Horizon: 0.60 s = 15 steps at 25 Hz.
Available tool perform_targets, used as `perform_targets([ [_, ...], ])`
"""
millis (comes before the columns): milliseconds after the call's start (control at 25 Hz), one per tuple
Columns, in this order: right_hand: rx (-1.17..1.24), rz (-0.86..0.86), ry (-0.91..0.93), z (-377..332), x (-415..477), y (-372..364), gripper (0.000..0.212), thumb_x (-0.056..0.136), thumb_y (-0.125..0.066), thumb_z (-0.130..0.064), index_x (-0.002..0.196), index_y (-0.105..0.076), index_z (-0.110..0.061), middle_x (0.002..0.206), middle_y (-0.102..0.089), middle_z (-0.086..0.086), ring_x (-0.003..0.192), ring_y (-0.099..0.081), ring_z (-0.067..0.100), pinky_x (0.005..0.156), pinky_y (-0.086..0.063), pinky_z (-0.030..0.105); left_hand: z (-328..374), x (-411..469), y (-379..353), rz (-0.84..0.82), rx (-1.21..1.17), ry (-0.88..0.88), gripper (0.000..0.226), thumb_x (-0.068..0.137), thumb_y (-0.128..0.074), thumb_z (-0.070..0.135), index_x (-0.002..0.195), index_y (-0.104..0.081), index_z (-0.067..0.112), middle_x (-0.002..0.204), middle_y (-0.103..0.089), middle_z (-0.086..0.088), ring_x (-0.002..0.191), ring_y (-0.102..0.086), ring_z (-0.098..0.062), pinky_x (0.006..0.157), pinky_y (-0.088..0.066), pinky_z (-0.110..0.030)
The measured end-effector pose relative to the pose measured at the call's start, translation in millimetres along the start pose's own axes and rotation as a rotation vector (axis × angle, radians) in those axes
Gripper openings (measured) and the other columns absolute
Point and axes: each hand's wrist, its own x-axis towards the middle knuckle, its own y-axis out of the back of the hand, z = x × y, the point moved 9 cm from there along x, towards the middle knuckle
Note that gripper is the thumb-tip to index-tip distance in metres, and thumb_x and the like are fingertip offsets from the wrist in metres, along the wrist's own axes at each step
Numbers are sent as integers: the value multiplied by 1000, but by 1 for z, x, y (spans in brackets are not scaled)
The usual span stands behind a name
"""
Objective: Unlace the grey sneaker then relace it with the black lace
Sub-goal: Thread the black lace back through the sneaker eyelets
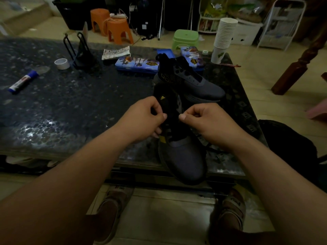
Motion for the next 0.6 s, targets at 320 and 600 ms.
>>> perform_targets([
  [320, -132, 117, 87, 1, 0, -17, 13, 97, -70, -35, 91, -77, -27, 80, -72, -13, 78, -66, 0, 73, -56, 31, -11, -3, -8, -102, -268, 69, 8, 104, -55, 5, 105, -56, 12, 92, -72, -23, 79, -77, -32, 71, -62, -40],
  [600, -84, 141, 71, 2, 2, -23, 11, 96, -72, -33, 91, -78, -25, 79, -72, -10, 77, -66, 2, 71, -54, 30, -9, -2, -5, -117, -249, 64, 11, 105, -50, 5, 109, -58, 11, 91, -72, -22, 79, -76, -31, 72, -62, -39],
])
